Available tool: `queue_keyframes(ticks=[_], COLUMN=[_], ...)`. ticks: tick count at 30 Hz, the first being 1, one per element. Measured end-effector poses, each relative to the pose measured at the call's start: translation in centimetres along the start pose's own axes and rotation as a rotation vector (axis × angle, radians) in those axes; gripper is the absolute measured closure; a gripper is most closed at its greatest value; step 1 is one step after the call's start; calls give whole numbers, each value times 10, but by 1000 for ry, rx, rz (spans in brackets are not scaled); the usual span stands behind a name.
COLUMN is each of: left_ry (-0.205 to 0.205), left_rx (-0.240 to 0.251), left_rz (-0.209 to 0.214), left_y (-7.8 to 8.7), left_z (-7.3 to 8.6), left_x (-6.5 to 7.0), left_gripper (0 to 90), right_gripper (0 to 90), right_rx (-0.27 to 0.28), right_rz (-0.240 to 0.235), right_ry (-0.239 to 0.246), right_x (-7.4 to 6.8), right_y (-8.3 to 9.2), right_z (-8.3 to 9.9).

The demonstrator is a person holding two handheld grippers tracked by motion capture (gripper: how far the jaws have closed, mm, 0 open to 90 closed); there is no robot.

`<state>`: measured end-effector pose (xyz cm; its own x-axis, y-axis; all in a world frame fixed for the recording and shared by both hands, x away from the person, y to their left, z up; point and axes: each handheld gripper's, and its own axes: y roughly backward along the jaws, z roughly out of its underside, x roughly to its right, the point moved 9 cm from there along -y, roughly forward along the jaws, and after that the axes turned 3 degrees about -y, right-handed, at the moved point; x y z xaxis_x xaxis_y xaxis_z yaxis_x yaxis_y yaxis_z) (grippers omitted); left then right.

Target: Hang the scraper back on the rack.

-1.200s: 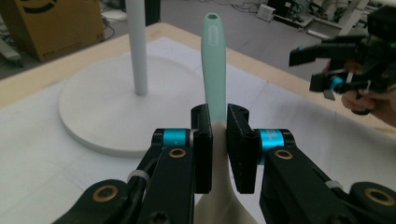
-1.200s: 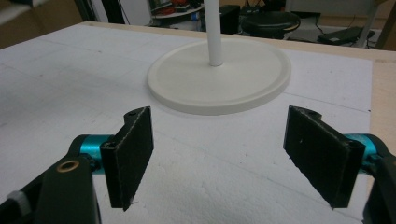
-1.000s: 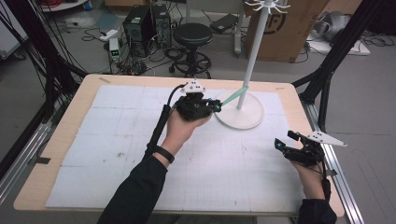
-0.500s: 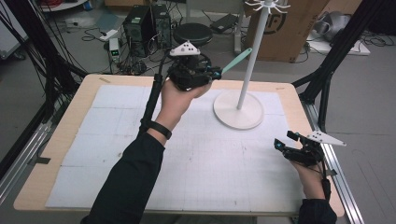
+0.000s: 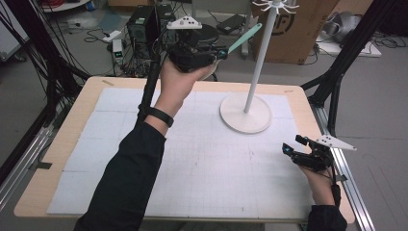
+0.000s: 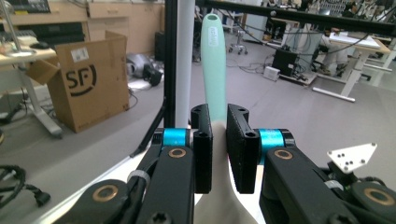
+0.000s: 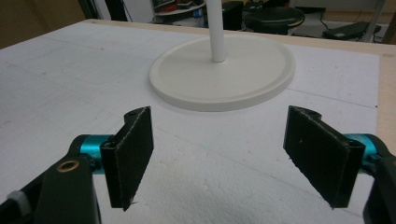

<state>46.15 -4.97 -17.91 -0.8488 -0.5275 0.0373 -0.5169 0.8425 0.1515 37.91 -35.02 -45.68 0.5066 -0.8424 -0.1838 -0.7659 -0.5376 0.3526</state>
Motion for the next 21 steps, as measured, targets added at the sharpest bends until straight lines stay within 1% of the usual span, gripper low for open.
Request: queue_keyframes(ticks=[2,6,9,13,16,18,21], left_ry=[8,-2,-5,-4,13,22,21], left_rx=[12,15,38,29,56,57,51], left_rz=[-1,-17,-23,-39,-27,-23,-28], left_y=[0,-2,-3,-6,-8,-10,-13], left_z=[-5,-13,-18,-18,-20,-19,-17], left_x=[-2,-6,-9,-15,-18,-19,-19], left_gripper=[811,812,811,811,811,811,811], right_gripper=[235,234,235,235,234,235,234], right_rx=[2,3,2,2,4,2,2], right_rz=[0,-2,-4,-6,-6,-7,-8], right_ry=[-3,-4,-6,-7,-6,-7,-8], right_x=[0,0,0,0,0,0,0], right_y=[0,0,0,0,1,1,0], right_z=[0,0,0,0,0,0,0])
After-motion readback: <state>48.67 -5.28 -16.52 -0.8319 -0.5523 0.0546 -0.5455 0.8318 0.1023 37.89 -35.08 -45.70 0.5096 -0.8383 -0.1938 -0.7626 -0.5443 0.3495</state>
